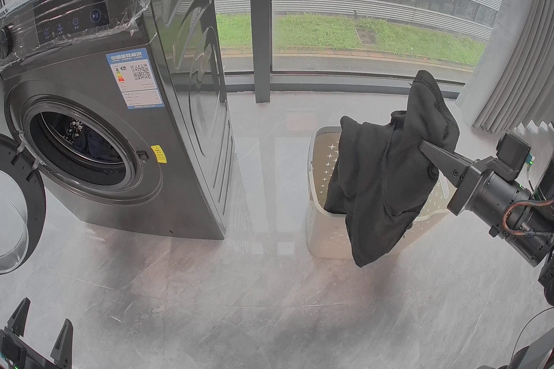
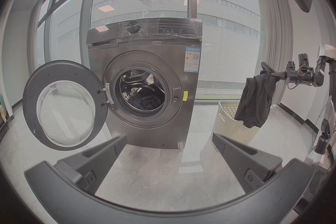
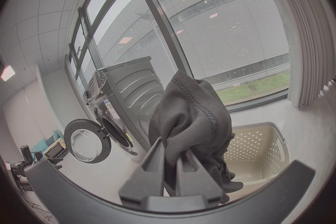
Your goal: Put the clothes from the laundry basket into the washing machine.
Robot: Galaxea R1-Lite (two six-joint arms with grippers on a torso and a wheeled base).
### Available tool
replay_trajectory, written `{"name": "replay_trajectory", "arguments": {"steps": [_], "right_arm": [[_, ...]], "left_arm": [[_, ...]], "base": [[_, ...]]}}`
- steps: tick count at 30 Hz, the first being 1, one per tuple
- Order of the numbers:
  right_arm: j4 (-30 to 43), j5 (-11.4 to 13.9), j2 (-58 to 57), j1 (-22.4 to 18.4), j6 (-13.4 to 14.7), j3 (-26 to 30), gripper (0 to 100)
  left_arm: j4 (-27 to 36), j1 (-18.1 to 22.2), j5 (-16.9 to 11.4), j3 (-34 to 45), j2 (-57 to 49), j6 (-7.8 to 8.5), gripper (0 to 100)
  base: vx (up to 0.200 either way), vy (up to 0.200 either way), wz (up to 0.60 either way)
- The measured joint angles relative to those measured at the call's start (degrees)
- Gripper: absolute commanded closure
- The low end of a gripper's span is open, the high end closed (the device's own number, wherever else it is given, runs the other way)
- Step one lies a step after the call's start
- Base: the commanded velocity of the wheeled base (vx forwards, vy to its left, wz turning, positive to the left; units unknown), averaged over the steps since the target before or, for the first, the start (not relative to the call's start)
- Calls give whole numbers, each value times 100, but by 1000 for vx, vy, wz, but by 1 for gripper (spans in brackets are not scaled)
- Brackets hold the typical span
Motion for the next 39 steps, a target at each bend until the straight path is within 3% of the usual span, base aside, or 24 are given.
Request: {"name": "replay_trajectory", "arguments": {"steps": [5, 11, 39], "right_arm": [[0, -1, 5, 0, 0, 2, 100], [0, 0, 9, 11, -2, 16, 100], [-66, 7, 63, 55, 2, -28, 100]], "left_arm": [[2, 5, 0, 0, 0, 0, 0], [2, 5, -11, 0, 0, 59, 0], [0, 5, -24, 0, 2, 44, 0]], "base": [[-200, 0, 0], [0, 0, 0], [0, 193, 0]]}}
